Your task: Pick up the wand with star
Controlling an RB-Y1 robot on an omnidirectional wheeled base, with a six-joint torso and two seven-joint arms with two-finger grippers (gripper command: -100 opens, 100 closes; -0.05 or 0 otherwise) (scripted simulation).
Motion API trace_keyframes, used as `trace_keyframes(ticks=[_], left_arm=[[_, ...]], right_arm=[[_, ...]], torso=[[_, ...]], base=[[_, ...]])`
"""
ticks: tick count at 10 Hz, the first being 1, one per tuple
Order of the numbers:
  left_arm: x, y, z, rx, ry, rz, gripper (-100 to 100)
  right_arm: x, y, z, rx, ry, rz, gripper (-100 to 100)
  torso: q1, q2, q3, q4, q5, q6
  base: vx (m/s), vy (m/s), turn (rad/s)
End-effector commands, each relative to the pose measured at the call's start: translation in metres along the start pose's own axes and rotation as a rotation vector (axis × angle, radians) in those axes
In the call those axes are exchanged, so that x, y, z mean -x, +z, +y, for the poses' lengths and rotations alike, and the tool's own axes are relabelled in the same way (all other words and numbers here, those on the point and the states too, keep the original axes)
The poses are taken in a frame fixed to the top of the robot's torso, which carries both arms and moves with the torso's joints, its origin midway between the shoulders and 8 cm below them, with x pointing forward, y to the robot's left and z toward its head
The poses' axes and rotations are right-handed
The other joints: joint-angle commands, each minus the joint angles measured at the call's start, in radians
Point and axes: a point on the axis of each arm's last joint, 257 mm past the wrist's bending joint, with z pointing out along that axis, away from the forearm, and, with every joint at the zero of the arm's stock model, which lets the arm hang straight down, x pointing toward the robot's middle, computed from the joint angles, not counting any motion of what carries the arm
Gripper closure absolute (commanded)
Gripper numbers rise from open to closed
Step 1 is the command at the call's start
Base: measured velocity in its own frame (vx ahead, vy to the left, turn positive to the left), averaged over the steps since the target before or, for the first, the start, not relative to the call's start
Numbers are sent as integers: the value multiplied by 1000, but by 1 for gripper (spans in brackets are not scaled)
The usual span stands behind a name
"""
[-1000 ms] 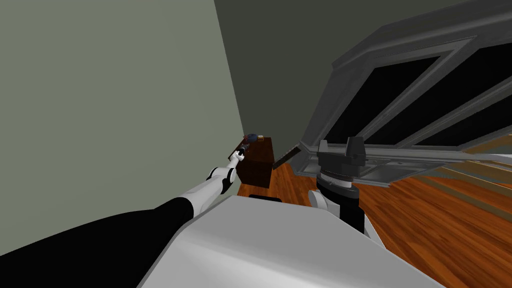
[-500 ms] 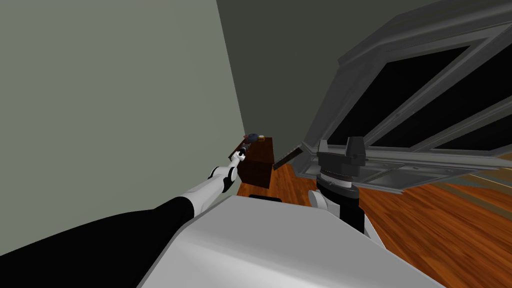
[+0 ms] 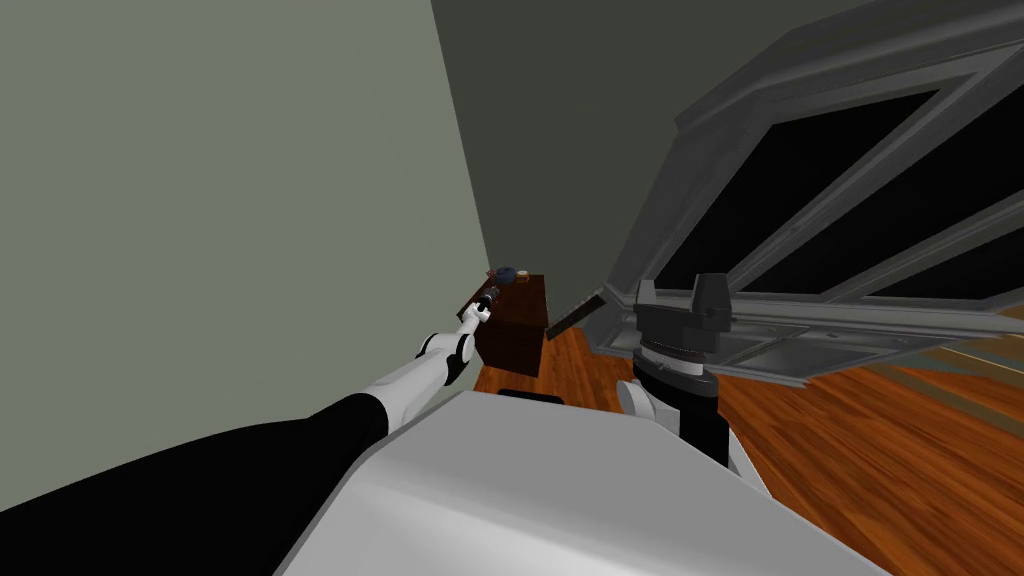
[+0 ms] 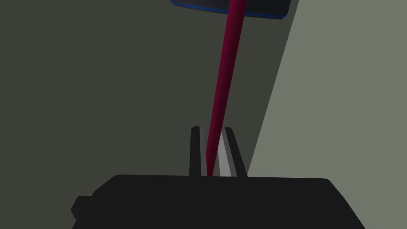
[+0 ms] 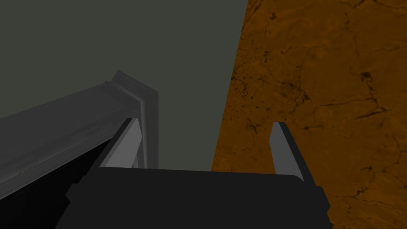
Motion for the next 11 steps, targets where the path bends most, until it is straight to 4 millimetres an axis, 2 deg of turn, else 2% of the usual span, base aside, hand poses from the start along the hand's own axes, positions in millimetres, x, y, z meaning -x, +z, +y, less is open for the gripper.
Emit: trace_keyframes(ticks=[1,2,4,5,6,8,9,10,11], left_arm=[[0,0,0,0,0,0,0],[-9,-5,14,15,51,35,100],[-8,-4,18,33,21,41,100],[-23,-13,33,46,88,79,100],[-11,-9,31,53,75,65,100],[-15,-10,36,76,31,79,100],[-30,-20,52,98,97,116,100],[-17,-16,49,103,82,97,100],[-19,-17,53,123,51,106,100]], right_arm=[[0,0,0,0,0,0,0],[0,0,0,0,0,0,0],[0,0,0,0,0,0,0],[0,0,0,0,0,0,0],[0,0,0,0,0,0,0],[0,0,0,0,0,0,0],[0,0,0,0,0,0,0],[0,0,0,0,0,0,0],[0,0,0,0,0,0,0]], torso=[[0,0,0,0,0,0],[0,0,0,0,0,0],[6,-1,-1,-2,2,1],[4,-2,-2,-2,2,0],[4,-3,-4,-5,3,3],[3,-5,-5,-6,2,1],[1,-6,-6,-6,2,2],[1,-5,-8,-11,4,5],[2,-6,-9,-11,4,5]], base=[[0,0,0],[-22,84,-283],[-14,77,-90],[-11,60,-232],[-21,72,-172],[-8,19,8],[-2,42,-258],[-24,81,-155],[-20,44,-22]])
